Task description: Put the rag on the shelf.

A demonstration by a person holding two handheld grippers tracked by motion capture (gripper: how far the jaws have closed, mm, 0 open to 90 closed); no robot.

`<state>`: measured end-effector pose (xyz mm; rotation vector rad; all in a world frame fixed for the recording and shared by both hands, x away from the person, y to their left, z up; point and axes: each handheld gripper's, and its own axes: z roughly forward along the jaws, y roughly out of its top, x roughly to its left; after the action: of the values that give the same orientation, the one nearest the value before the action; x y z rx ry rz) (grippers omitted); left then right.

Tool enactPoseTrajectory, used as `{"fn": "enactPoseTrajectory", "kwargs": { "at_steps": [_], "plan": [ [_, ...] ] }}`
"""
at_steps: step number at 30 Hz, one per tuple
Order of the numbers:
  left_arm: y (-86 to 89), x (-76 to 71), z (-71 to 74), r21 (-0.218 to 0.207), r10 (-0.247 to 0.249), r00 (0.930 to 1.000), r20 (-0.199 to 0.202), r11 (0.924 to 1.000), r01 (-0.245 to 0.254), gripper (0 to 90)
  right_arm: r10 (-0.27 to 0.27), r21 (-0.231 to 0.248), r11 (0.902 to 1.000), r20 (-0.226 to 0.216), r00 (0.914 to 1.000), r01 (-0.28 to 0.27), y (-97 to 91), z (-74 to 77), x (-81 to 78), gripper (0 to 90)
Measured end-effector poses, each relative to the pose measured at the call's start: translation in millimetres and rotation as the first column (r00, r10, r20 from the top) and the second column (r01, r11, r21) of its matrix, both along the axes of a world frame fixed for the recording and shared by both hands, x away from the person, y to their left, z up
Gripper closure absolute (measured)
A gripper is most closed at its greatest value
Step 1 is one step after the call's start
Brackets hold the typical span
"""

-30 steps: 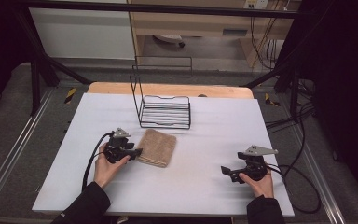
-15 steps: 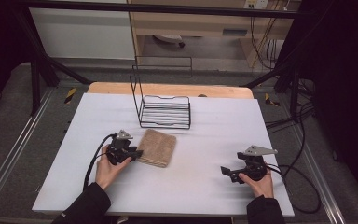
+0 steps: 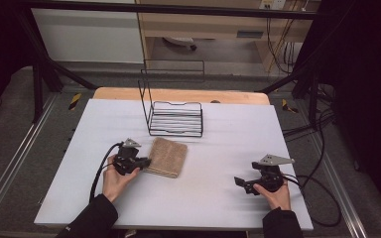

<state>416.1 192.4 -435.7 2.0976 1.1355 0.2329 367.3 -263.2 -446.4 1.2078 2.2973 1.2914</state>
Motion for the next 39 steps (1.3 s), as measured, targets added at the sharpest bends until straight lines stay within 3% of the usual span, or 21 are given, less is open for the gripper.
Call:
{"fn": "enactPoseTrajectory", "kwargs": {
  "at_steps": [13, 29, 34, 39],
  "plan": [
    [4.5, -27.8, 10.6, -0.007, 0.016, 0.9999, -0.005, 0.9999, -0.016, 83.7, 0.002, 0.002, 1.0000, -0.002, 1.0000, -0.002, 0.9, 0.4, -1.0, 0.8],
    [6.4, -65.6, 5.1, -0.004, 0.039, 0.9990, -0.023, 0.9992, -0.039, 83.0, 0.002, 0.002, 1.0000, 0.000, 1.0000, -0.002, 1.4, 0.2, -1.1, 0.8],
    [9.7, -65.4, 4.0, 0.012, 0.024, 0.9996, -0.011, 0.9996, -0.024, 75.2, 0.001, 0.002, 1.0000, -0.004, 1.0000, -0.001, 1.5, 0.3, -1.6, 0.8],
    [16.9, -57.7, 15.4, 0.032, 0.006, 0.9991, 0.043, 0.9994, -0.008, 54.1, 0.001, 0.002, 1.0000, -0.002, 1.0000, -0.001, 1.4, 0.2, -1.4, 0.8]
  ]
}}
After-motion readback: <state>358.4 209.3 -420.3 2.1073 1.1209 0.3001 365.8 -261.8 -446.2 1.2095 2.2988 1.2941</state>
